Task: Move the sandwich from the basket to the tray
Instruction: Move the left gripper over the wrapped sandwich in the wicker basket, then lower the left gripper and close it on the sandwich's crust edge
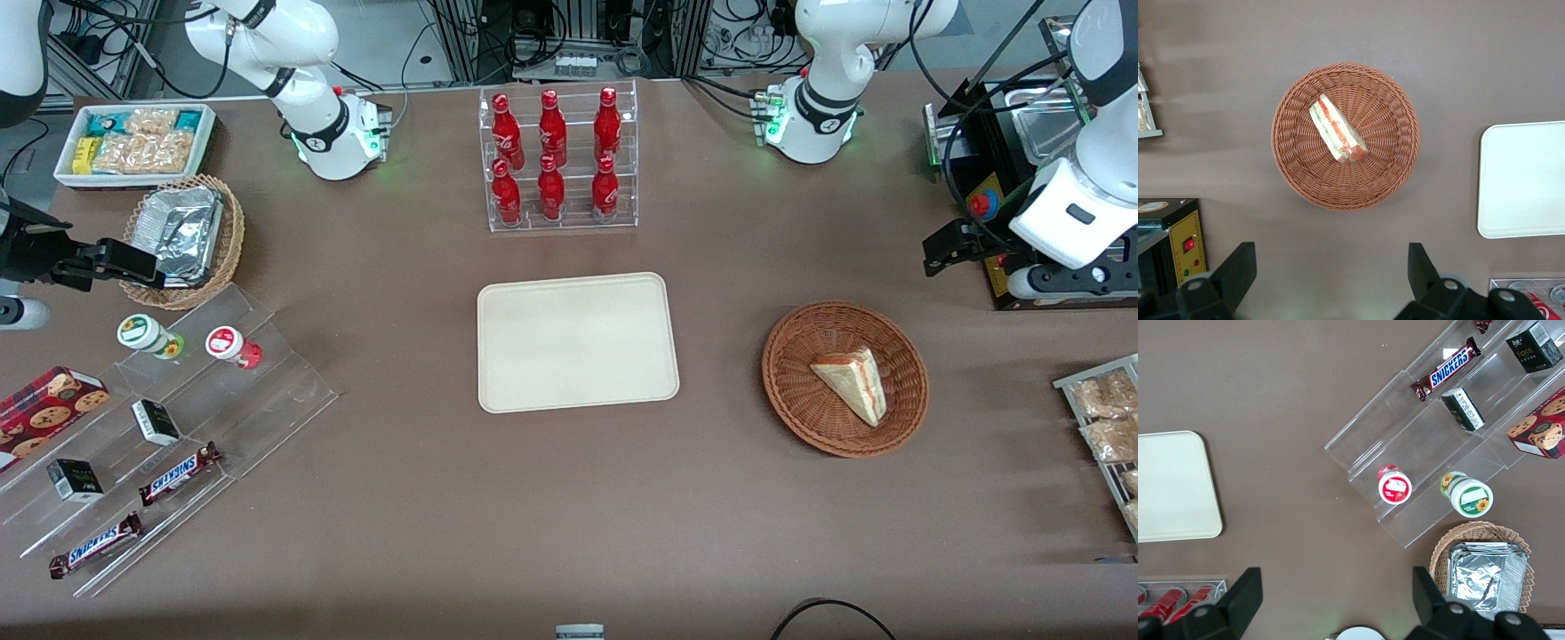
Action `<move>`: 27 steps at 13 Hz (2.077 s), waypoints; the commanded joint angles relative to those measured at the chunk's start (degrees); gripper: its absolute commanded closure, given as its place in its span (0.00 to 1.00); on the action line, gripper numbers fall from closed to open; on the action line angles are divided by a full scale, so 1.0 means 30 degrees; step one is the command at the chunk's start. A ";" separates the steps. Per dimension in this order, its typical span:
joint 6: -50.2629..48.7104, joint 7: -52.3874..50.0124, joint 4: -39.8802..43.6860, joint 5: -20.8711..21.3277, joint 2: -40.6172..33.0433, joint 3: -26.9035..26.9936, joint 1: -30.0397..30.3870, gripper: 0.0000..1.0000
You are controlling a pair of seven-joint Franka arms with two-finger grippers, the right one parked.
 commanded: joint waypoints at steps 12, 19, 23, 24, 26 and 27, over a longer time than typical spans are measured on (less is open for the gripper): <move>0.6943 -0.1893 -0.5313 -0.0122 0.0759 0.0451 0.0025 0.00; 1.2515 -0.7898 -0.7782 -0.0122 0.3215 0.0422 0.0026 0.00; 1.4682 -0.9573 -0.8716 -0.0122 0.4508 0.0393 -0.0062 0.00; 1.5357 -0.9574 -0.9243 -0.0122 0.4508 0.0393 -0.0062 0.00; 1.6210 -0.9603 -0.9919 -0.0122 0.4741 0.0393 -0.0062 0.00; 1.6329 -0.9604 -0.9951 -0.0122 0.4975 0.0393 -0.0062 0.00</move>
